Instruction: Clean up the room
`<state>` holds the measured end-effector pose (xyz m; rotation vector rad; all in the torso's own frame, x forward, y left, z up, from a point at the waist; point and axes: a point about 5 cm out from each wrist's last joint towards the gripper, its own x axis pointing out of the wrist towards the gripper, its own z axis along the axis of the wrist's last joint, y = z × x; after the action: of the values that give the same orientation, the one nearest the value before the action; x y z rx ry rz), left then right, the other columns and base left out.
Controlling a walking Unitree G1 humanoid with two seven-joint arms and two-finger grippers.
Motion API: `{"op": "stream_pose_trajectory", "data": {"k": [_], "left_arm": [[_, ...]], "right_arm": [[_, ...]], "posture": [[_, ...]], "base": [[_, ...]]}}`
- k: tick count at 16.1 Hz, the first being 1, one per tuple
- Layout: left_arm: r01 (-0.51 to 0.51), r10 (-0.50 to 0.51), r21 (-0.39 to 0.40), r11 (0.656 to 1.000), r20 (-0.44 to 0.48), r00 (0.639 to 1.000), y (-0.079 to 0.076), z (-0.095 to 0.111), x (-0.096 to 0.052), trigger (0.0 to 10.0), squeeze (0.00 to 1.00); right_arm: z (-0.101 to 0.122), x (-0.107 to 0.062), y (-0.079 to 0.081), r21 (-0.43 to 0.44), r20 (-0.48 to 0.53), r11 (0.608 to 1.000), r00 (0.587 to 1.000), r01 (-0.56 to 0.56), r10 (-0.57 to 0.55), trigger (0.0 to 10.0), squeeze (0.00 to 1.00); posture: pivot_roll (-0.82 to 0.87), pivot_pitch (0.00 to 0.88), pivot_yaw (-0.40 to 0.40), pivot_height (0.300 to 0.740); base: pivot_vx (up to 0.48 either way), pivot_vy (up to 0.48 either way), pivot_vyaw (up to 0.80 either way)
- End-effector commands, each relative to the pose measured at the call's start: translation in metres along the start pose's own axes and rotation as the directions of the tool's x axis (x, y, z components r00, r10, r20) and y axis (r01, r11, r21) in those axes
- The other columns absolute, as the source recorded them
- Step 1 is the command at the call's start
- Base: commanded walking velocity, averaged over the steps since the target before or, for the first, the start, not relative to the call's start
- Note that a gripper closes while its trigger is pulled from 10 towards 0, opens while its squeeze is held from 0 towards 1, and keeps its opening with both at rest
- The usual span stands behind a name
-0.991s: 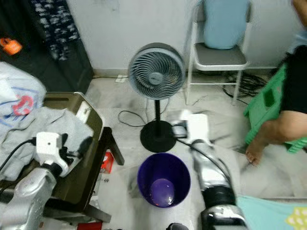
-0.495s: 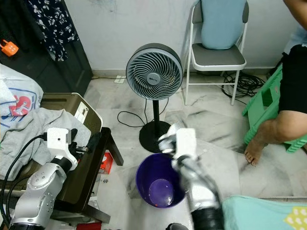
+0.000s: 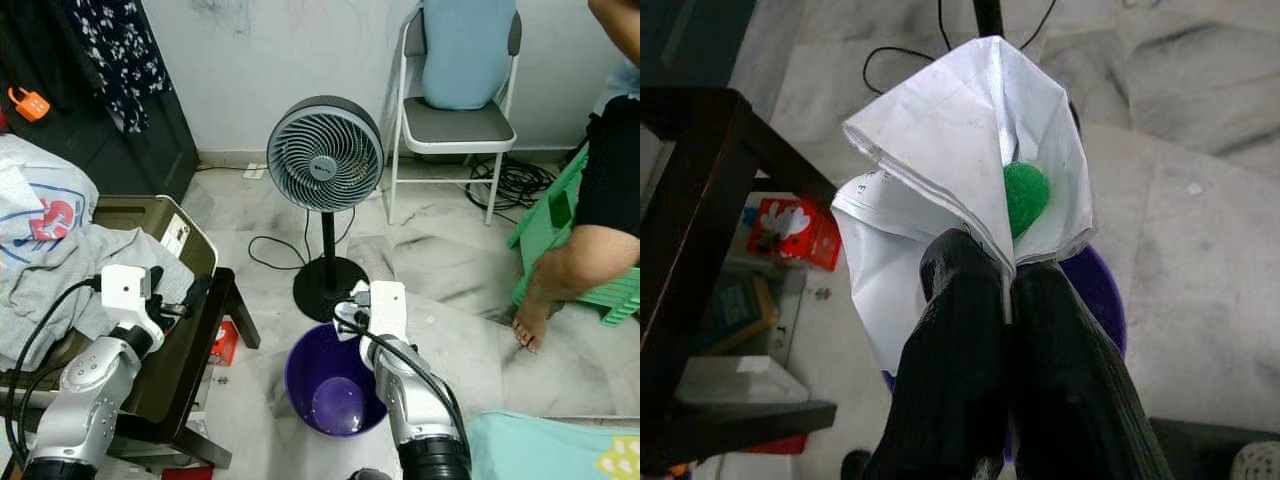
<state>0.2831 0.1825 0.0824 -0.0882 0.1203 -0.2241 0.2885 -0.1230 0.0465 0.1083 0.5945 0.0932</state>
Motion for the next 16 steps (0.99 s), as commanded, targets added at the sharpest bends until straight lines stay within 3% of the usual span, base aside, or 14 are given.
{"op": "stream_pose_trajectory", "data": {"k": [1,4,10,16], "left_arm": [[-0.005,0.005,0.002,1.000,0.004,1.000,0.001,0.001,0.003,10.0,0.00],[0.021,-0.021,0.002,1.000,0.006,1.000,-0.004,0.001,0.009,10.0,0.00],[0.007,-0.007,0.006,1.000,0.004,1.000,0.001,-0.001,0.003,10.0,0.00],[0.029,-0.029,0.013,0.999,-0.003,1.000,-0.004,-0.002,-0.001,10.0,0.00]], "right_arm": [[0.002,-0.001,0.008,-0.003,0.004,1.000,1.000,-0.021,0.021,10.0,0.00],[0.005,0.003,0.011,-0.012,0.018,1.000,1.000,-0.015,0.015,10.0,0.00],[0.006,0.029,0.041,-0.090,-0.004,0.995,0.999,-0.053,0.053,10.0,0.00],[0.007,0.041,0.044,-0.137,-0.001,0.990,0.999,-0.042,0.043,10.0,0.00]], "posture": [[-0.21,0.035,0.092,0.740],[-0.22,0.044,0.098,0.740],[-0.19,0.065,0.082,0.740],[-0.17,0.079,0.084,0.740]], "base": [[0.000,0.000,0.00],[0.000,0.000,0.00],[0.000,0.000,0.00],[0.000,0.000,0.00]]}}
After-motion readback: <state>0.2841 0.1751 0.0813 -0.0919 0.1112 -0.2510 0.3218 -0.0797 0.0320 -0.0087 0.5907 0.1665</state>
